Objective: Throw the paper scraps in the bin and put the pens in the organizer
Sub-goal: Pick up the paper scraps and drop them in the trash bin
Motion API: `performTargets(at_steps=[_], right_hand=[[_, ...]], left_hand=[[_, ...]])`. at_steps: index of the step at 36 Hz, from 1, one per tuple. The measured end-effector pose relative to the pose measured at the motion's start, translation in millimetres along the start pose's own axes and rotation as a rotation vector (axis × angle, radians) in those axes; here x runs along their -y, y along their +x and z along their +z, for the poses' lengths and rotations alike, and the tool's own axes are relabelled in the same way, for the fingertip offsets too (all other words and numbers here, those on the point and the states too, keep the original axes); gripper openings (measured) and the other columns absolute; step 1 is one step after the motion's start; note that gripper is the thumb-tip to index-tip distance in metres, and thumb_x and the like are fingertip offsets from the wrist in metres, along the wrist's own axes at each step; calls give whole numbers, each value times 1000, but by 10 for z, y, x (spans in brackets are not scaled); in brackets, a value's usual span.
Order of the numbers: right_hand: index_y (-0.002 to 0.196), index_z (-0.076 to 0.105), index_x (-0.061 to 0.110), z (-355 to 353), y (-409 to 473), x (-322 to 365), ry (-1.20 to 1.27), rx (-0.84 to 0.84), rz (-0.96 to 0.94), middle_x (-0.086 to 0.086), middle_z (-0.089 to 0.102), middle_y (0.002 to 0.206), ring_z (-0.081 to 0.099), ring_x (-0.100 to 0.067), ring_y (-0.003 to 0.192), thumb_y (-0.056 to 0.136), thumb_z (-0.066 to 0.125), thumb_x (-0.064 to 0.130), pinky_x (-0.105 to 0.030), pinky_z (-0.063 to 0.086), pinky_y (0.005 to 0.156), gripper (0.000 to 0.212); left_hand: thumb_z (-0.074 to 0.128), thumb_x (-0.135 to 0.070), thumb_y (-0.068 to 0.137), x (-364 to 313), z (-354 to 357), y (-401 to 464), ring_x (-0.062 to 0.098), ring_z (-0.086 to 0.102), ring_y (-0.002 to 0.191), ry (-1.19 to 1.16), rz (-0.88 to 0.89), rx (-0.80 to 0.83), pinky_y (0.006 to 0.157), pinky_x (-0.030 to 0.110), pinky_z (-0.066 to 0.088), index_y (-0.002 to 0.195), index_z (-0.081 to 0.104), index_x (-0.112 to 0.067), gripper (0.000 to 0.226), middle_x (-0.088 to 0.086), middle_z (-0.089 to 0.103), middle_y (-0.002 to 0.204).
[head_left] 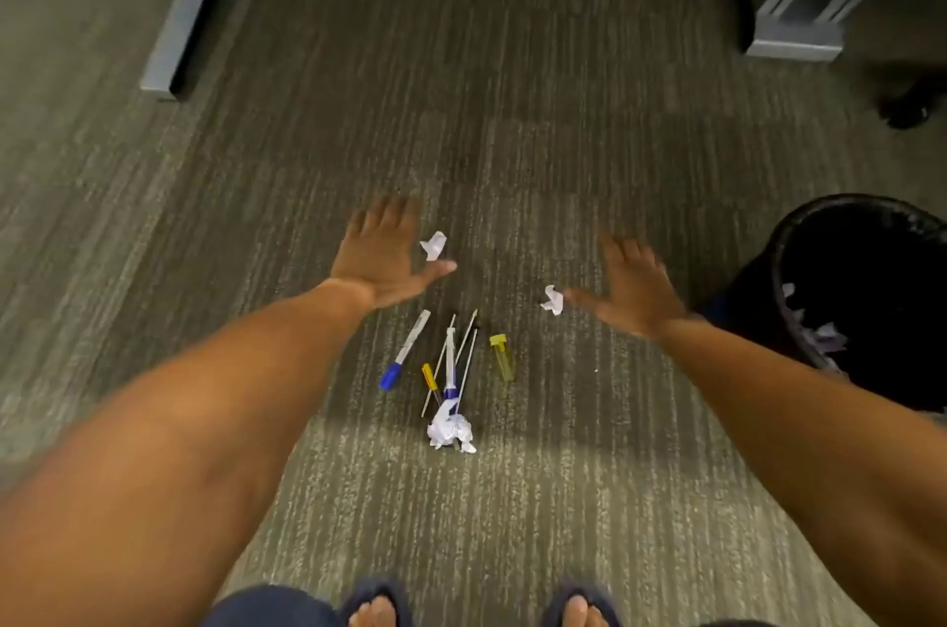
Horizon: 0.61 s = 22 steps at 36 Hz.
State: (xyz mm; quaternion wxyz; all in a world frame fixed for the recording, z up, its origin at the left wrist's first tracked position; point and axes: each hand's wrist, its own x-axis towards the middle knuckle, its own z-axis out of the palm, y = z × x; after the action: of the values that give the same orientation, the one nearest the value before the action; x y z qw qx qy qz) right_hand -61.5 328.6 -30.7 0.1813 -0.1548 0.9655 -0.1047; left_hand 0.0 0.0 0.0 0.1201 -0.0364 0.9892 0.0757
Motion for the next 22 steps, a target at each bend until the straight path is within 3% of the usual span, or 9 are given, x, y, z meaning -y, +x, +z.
performTargets(at_steps=[6,11,18,22], right_hand=[[149,33,11,529,228,-405,-14,-24,65,-20,43,148,37,-45,133,83,68,51,-54,35,107,85],[142,42,7,869,364,-592,9,-63,198,-22,44,144,38,-45,130,86,63,27,-53,37,106,63],[145,36,16,1340,379,-684,154,-135,450,-23,37,147,30,-45,134,91,55,30,-56,27,112,59],[146,36,20,1429,371,-745,182,-158,460,-22,34,148,28,-47,134,94,55,29,-57,27,111,56]], left_hand=[[42,-79,80,54,642,355,36,24,147,-13,40,-76,117,55,24,154,19,-10,104,15,29,159],[47,-74,83,99,1035,624,39,19,148,-15,37,-47,116,57,22,156,15,-20,96,16,21,162],[67,-43,85,25,1323,906,39,19,148,-61,-22,53,113,57,30,154,21,-31,83,12,15,163],[65,-24,88,-13,1466,1051,42,10,150,-143,-107,105,118,59,21,155,20,-31,80,14,12,164]])
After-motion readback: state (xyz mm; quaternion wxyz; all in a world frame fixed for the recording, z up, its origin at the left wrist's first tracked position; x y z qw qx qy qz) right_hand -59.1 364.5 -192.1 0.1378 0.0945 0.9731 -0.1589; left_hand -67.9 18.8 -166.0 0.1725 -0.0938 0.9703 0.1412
